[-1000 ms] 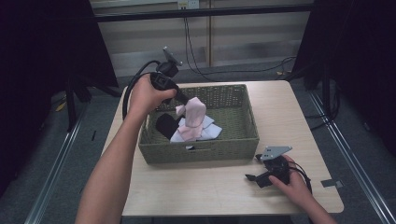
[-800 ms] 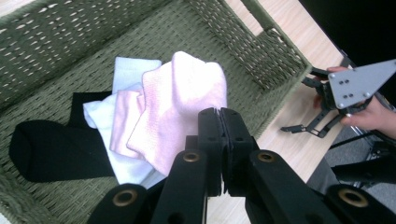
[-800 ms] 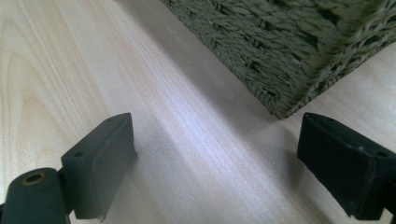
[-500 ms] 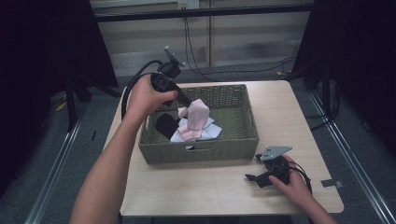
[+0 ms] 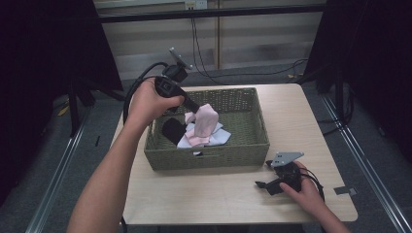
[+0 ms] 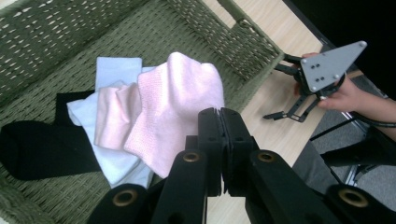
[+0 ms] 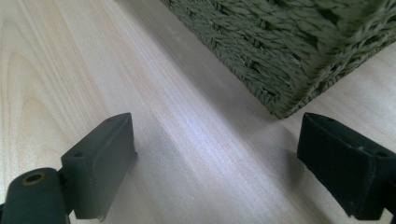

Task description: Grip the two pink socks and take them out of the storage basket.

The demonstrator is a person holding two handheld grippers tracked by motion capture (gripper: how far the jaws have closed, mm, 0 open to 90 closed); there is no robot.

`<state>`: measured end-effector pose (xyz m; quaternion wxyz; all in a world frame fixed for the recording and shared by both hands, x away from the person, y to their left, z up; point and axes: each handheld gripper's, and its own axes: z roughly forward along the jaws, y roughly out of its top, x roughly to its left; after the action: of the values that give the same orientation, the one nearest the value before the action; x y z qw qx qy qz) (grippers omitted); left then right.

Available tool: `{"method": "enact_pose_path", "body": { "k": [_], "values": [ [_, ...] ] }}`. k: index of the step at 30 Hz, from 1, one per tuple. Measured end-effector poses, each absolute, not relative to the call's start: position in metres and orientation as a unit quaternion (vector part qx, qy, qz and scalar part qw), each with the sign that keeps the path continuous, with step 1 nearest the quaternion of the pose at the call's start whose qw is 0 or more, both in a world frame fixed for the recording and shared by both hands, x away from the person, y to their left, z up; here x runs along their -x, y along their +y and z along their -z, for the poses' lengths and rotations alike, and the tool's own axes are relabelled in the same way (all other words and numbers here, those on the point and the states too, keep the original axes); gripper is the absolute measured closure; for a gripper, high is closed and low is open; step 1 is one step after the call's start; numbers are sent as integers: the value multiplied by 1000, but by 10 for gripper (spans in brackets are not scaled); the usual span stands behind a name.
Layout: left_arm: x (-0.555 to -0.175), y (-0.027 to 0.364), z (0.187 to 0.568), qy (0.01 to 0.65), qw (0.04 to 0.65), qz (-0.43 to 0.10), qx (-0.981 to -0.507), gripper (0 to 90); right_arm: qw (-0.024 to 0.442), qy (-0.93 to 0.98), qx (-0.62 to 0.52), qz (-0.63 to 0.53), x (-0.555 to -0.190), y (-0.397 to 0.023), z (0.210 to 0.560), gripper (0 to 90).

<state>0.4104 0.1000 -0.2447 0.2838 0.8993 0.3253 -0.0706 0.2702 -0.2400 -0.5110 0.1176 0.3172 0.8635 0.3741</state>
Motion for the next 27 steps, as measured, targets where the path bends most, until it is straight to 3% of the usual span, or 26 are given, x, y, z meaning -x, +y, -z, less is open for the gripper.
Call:
{"method": "enact_pose_path", "body": {
  "k": [27],
  "values": [
    [-359, 88, 240, 249, 292, 90, -919, 878, 118, 864, -317, -374, -270, -240, 511, 106]
  ]
}}
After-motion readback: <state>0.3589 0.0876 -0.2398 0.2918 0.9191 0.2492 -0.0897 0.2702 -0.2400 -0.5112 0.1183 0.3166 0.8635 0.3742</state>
